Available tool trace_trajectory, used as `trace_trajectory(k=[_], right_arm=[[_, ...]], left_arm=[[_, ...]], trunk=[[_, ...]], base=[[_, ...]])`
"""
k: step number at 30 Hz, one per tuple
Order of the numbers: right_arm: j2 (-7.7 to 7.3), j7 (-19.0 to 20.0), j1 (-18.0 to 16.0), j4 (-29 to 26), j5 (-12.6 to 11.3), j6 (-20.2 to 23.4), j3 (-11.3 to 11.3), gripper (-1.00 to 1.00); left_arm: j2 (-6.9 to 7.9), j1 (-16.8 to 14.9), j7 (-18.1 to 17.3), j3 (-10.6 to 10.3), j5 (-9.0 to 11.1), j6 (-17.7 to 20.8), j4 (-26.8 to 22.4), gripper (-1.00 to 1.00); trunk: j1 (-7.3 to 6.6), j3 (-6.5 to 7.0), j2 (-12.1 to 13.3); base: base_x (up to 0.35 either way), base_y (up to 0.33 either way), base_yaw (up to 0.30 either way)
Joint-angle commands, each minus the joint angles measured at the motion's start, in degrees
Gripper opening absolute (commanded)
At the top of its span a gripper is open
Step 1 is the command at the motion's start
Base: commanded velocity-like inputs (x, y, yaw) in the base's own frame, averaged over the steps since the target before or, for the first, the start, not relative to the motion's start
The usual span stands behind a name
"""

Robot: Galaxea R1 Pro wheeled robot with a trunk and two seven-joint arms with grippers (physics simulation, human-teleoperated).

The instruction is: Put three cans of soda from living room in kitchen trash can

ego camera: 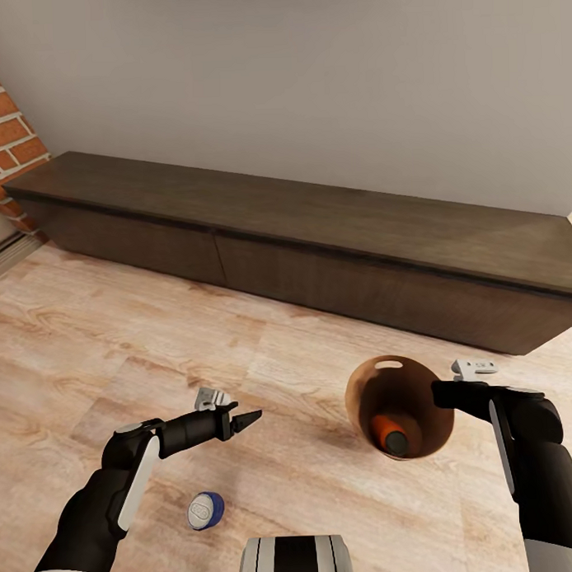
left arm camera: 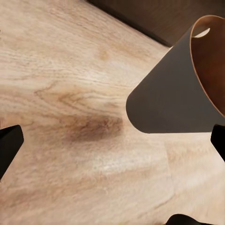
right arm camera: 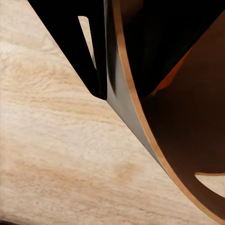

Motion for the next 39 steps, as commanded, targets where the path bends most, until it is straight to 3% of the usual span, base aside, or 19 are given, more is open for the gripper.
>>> trace_trajectory(k=[1,35,39], right_arm=[[0.00,0.01,-0.01,-0.01,-0.81,0.17,0.02,-1.00],[-0.03,0.03,-0.01,-0.01,-0.81,-0.23,-0.33,-1.00],[-0.02,0.02,-0.01,-0.01,-0.81,-0.22,-0.32,-1.00]], left_arm=[[0.00,0.00,0.00,0.00,0.01,-0.36,0.00,1.00],[-0.06,0.00,0.72,0.00,-0.09,-0.73,0.02,1.00],[0.06,0.05,0.78,0.02,-0.07,-0.38,2.37,1.00]], trunk=[[-0.01,0.00,0.00],[-0.01,-0.11,0.00],[-0.01,-0.11,0.00]], base=[[0.002,0.000,0.000],[0.000,0.000,0.030],[0.000,0.000,0.000]])
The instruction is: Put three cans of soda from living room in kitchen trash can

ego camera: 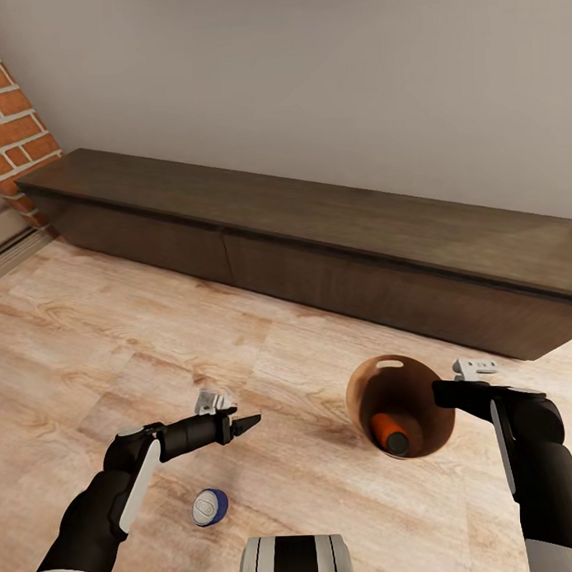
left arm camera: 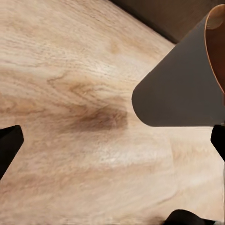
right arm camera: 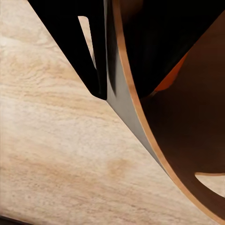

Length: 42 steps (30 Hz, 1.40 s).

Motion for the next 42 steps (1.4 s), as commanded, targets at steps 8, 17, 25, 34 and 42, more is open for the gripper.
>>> trace_trajectory(k=[8,17,25,34,42], right_arm=[[-0.24,0.02,-0.01,-0.01,-0.74,0.60,0.00,-1.00],[-0.42,0.40,-0.01,-0.01,-0.74,0.82,0.07,-1.00],[-0.43,0.68,-0.01,-0.01,-0.74,0.83,0.16,-1.00],[-0.42,0.69,-0.01,-0.01,-0.74,0.83,0.22,-1.00],[-0.42,0.70,-0.01,-0.01,-0.74,0.81,0.31,-1.00]], left_arm=[[4.34,2.14,1.36,0.16,-1.27,4.86,-0.70,1.00],[6.32,15.26,11.87,0.60,-7.29,6.47,-8.01,1.00],[7.10,18.37,12.55,2.54,-9.12,6.86,-8.95,1.00],[7.11,18.49,14.71,7.32,-9.27,6.90,-9.55,1.00],[7.05,18.49,19.62,8.49,-11.52,6.84,-9.11,1.00]], trunk=[[-0.01,0.01,0.00],[-0.01,0.01,0.00],[-0.01,0.01,0.00],[-0.01,0.01,0.00],[-0.01,0.01,0.00]], base=[[0.000,0.000,0.000],[0.000,0.000,0.000],[0.000,0.000,0.000],[0.000,0.000,0.000],[0.000,0.000,0.000]])
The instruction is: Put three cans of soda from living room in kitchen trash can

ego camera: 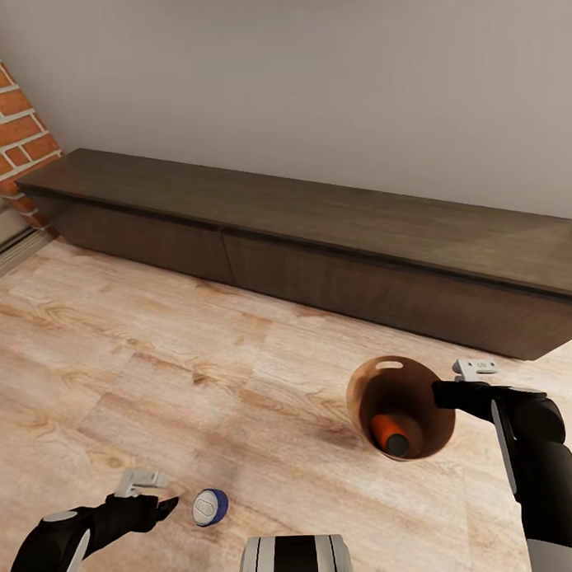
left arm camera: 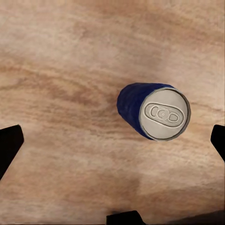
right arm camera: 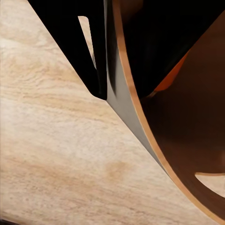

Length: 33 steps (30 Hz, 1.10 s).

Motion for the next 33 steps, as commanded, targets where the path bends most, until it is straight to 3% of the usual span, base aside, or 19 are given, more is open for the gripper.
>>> trace_trajectory(k=[1,5,12,15,21,28,29,33], right_arm=[[0.00,0.00,-0.01,-0.01,-0.87,0.16,0.03,-1.00],[-0.46,0.07,-0.01,-0.01,-0.87,0.10,0.02,-1.00],[-4.08,0.08,-0.01,-0.01,-0.87,0.09,-0.24,-1.00],[-4.33,0.32,-0.01,-0.01,-0.87,0.09,-0.28,-1.00],[-6.02,3.77,-0.01,-0.01,-0.87,0.16,-0.30,-1.00],[-6.70,4.62,-0.01,-0.01,-0.87,0.18,-0.53,-1.00],[-6.94,4.65,-0.01,-0.01,-0.87,0.18,-0.59,-1.00],[-8.36,4.86,-0.01,-0.01,-0.91,0.28,-0.63,-1.00]], left_arm=[[-0.02,0.00,0.36,0.01,-0.04,0.00,0.02,1.00],[-0.07,0.00,1.58,0.02,-0.12,0.00,0.41,1.00],[-0.24,0.00,1.89,0.02,0.08,-0.34,0.57,1.00],[-0.47,0.00,1.93,-0.04,0.11,-0.45,0.55,1.00],[-2.72,0.00,1.97,-0.14,-0.23,-0.51,0.49,1.00],[-4.60,-0.40,2.08,-0.17,-0.12,-0.24,0.51,1.00],[-5.58,-3.03,4.78,-0.15,0.16,-0.17,1.77,1.00],[-6.49,-5.84,6.71,-0.15,0.24,-0.25,4.70,1.00]], trunk=[[-0.01,0.00,0.00],[-0.01,0.00,0.00],[-0.01,0.00,0.00],[-0.01,0.00,0.00],[-0.01,0.00,0.00],[-0.01,0.00,0.00],[-0.01,0.00,0.00],[-0.01,0.00,0.00]], base=[[0.000,0.000,0.000],[0.000,0.000,0.000],[0.000,0.000,0.000],[0.000,0.000,0.000],[0.000,0.000,0.000],[0.000,0.000,0.000],[0.000,0.000,0.000],[0.000,0.000,0.000]])
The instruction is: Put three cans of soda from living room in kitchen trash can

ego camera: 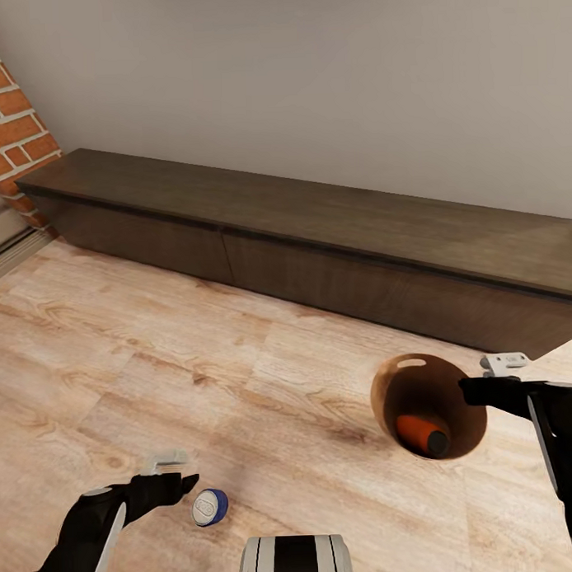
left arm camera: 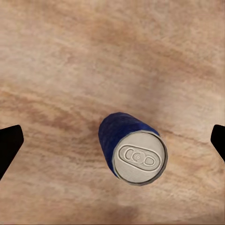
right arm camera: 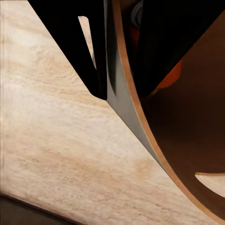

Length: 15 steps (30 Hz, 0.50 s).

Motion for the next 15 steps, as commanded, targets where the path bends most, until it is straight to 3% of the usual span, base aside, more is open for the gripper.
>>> trace_trajectory(k=[1,12,14,15], right_arm=[[-0.35,0.45,-0.01,-0.01,-0.68,0.54,-0.06,-1.00],[-0.79,2.64,-0.01,-0.01,-0.72,1.35,-1.13,-1.00],[-0.79,2.67,-0.01,-0.01,-0.70,1.36,-1.13,-1.00],[-0.79,2.63,-0.01,-0.01,-0.68,1.36,-1.14,-1.00]], left_arm=[[-0.18,-1.05,0.31,0.00,0.03,-0.19,1.59,1.00],[-0.35,-2.69,0.63,-0.01,-0.08,-0.89,6.78,1.00],[-0.40,-2.79,0.65,0.00,-0.01,-2.51,8.68,1.00],[-0.49,-3.58,0.71,0.03,0.15,-5.06,11.25,1.00]], trunk=[[0.00,0.00,0.00],[0.00,0.00,0.00],[0.00,0.00,0.00],[0.00,0.00,0.00]], base=[[0.000,0.000,0.000],[0.000,0.000,0.000],[0.000,0.000,0.000],[0.000,0.000,0.000]])
